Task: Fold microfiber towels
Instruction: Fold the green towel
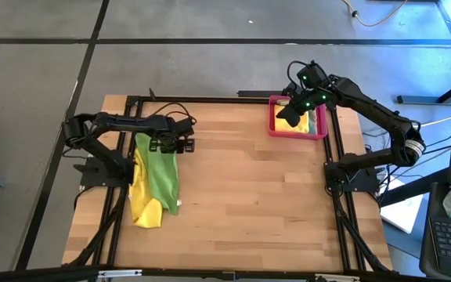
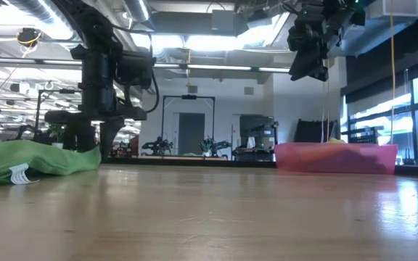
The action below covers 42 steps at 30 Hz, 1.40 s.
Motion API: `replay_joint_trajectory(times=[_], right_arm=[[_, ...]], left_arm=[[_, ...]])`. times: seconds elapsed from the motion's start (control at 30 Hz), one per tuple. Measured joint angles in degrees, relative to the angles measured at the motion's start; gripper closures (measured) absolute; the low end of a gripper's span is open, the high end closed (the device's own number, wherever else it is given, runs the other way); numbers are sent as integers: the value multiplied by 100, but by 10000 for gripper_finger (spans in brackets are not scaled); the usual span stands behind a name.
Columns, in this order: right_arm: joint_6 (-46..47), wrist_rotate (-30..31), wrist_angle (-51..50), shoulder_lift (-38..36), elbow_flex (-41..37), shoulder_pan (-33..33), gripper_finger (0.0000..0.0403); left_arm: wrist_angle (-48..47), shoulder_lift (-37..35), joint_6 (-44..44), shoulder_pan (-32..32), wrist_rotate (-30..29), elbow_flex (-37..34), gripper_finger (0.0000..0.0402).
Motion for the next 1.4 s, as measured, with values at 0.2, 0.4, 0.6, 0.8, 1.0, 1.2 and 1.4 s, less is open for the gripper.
replay_joint_trajectory(times=[0.2, 0.4, 0.6, 0.8, 1.0, 1.2, 1.4], right_arm=[[-37, 2, 2, 0, 0, 0, 311], [-111, 7, 15, 0, 0, -1, 311], [-117, 15, 105, -1, 0, -2, 311], [194, -814, 509, 29, 0, 101, 311], [-223, -659, 1069, 182, 0, 889, 275], [-937, 129, 2712, 732, 0, 1663, 185], [-1698, 873, 4072, 1391, 0, 1989, 130]], left_arm=[[-9, -46, 403, -121, -100, 257, 392], [-523, -81, 904, -330, -552, 1065, 401], [-726, -81, 1180, -484, -1167, 2153, 401], [-704, -81, 1320, -378, -1839, 3132, 401], [-702, -81, 1387, -149, -2065, 3641, 401], [-680, -81, 1473, -79, -2023, 3924, 401], [-704, -79, 1479, -211, -1832, 4210, 401]])
